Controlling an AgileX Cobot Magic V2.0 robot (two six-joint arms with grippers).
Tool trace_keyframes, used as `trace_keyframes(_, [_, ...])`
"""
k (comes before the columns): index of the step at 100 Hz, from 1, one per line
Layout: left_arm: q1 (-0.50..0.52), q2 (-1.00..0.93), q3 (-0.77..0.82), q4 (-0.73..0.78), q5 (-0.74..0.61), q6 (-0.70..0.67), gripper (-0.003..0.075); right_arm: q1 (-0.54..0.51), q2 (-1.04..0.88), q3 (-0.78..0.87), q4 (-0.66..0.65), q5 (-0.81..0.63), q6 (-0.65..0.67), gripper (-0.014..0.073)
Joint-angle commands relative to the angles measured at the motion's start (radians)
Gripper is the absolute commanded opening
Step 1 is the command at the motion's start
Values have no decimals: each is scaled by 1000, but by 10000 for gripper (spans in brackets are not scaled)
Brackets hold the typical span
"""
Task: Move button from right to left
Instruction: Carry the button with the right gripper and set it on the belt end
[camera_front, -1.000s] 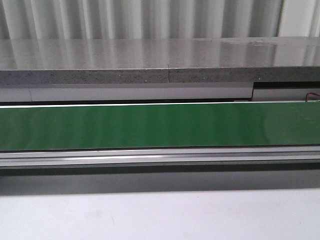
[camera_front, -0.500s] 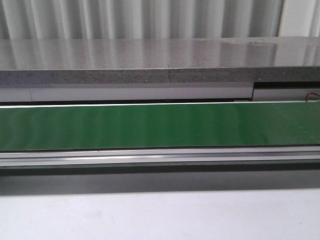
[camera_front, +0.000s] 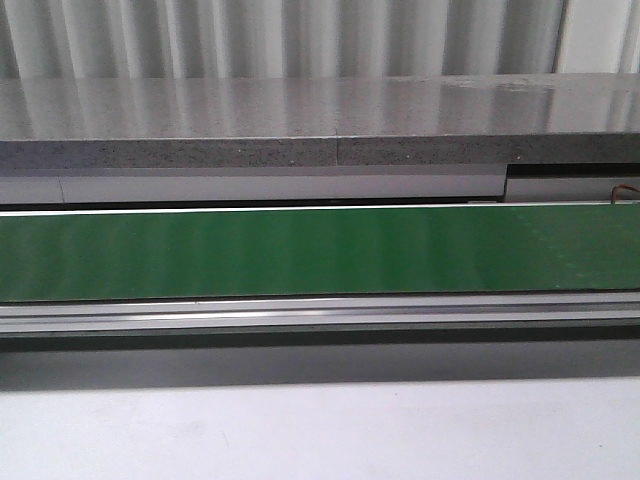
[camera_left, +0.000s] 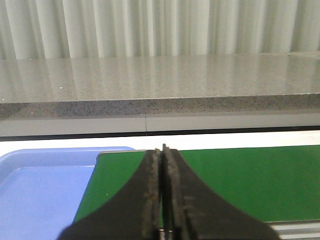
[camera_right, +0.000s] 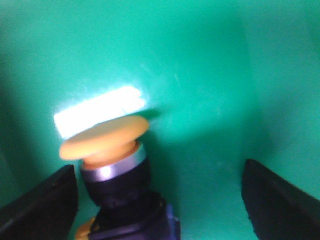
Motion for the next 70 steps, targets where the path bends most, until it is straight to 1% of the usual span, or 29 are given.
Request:
trace_keyframes(1, [-8,-34,24,-8,-77,-10,-20,-6,-30,-23,31,-17,-14,553])
trace_keyframes(12, [-8,-34,24,-8,-77,-10,-20,-6,-31,-28,50,1,-14,342])
trace_keyframes(19, [-8,-34,24,-8,-77,-10,-20,-6,-31,-46,63,32,-14,260])
trace_keyframes(31, [-8,-34,24,-8,-77,-10,-20,-6,-48,-83,82,99,-14,249])
trace_keyframes(45, [-8,-34,24,-8,-77,-10,-20,3,-129,-103,92,156,-14,249])
trace_keyframes(57, [-8,-34,24,-8,-77,-10,-20,40,-235,-103,93,192,-14,249])
trace_keyframes(70, [-8,-34,24,-8,-77,-10,-20,109,-319,-103,93,214,-14,249])
